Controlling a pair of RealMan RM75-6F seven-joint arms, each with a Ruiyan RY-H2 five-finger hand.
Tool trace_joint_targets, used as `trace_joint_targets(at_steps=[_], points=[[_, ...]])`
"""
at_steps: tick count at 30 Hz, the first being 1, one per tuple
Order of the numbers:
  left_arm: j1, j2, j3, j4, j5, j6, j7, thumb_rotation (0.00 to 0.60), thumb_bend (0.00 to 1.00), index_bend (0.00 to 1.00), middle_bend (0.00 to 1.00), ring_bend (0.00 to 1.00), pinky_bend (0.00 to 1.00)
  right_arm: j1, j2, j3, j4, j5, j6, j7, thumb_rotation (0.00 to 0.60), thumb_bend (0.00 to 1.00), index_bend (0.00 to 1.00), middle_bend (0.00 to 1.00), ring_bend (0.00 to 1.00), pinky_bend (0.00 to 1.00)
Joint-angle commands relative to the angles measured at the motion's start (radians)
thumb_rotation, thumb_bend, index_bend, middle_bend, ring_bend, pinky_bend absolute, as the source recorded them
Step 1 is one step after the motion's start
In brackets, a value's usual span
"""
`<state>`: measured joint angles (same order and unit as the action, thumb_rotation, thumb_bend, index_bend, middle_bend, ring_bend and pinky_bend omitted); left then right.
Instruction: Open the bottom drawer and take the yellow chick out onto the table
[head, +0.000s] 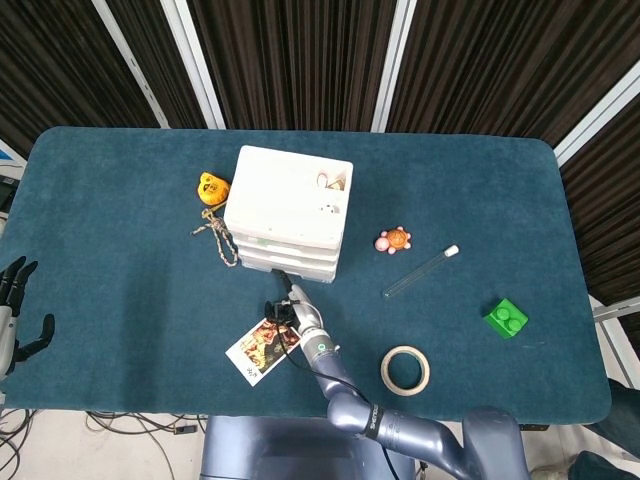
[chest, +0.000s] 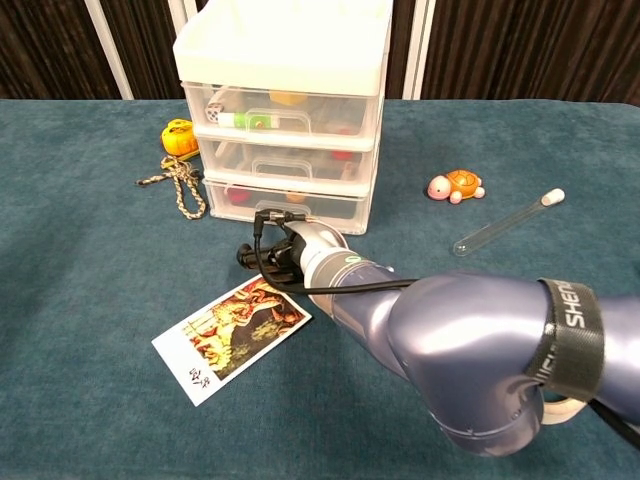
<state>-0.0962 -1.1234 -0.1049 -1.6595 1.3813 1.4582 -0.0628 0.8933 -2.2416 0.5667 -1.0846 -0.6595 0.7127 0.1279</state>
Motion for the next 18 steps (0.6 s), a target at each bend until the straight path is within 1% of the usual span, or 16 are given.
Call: trace_joint_targets(at_steps=[1,6,18], points=[[0.0,0.001,0.0,-0.001,-0.001,-0.001,0.001,0.6,0.46,0.03,0.0,0.0,0.0,-0.006,0.002,-0.013,-0.007,-0.003,-0.003,0.0,0.6,0.64,0.17,1.0,1.0,1.0],[0.0,0.0,0.001,0.001,-0.002,-0.002,0.001,0.6,0.46,0.03,0.0,0.0,0.0,-0.02,0.007,-0.034,-0.027,-0.011,-0.003,-0.001,0.6,0.64,0.17,1.0,1.0,1.0],[0.0,0.0,0.002,-0.002,-0.002,-0.003,0.006,0.6,0.46,0.03,0.0,0.0,0.0,-0.06,0.02,-0.091,-0.109,-0.022,0.04,-0.028,0.6,0.64,0.17,1.0,1.0,1.0]])
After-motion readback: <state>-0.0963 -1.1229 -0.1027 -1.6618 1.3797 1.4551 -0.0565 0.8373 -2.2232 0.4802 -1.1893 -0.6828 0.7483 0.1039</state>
